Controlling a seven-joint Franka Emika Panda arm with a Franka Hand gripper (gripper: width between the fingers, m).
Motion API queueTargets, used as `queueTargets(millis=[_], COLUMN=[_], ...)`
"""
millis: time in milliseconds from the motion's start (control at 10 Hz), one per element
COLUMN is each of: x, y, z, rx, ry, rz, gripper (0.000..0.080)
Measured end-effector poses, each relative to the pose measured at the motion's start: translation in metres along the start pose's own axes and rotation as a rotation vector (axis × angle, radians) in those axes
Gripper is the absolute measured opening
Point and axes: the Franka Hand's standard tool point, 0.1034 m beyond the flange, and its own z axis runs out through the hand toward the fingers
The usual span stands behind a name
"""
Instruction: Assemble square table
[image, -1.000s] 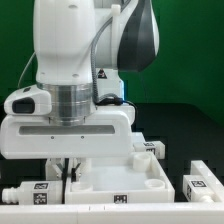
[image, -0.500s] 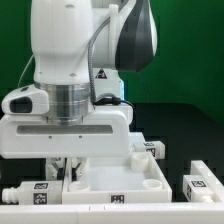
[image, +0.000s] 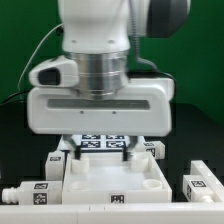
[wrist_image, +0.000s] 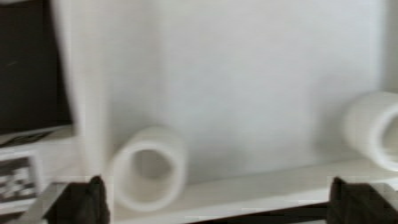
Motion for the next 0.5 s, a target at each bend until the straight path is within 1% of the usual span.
queueTargets(millis=[100, 200, 300, 400, 500], x=[0.0033, 0.0063, 0.0059, 0.0055, 0.0031], y=[-0.0137, -0.0073, -0.0049, -0.0061, -0.0096], z=[-0.0004, -0.0002, 0.0007, 0.0009, 0.0002], rx=[-0.003, -0.003, -0.005, -0.004, -0.005], ry=[-0.016, -0.006, -0.008, -0.008, -0.008], rz=[0.011, -0.029, -0.018, -0.02, 0.051], gripper=[0.0642, 0.0648, 0.0648, 0.0648, 0.0649])
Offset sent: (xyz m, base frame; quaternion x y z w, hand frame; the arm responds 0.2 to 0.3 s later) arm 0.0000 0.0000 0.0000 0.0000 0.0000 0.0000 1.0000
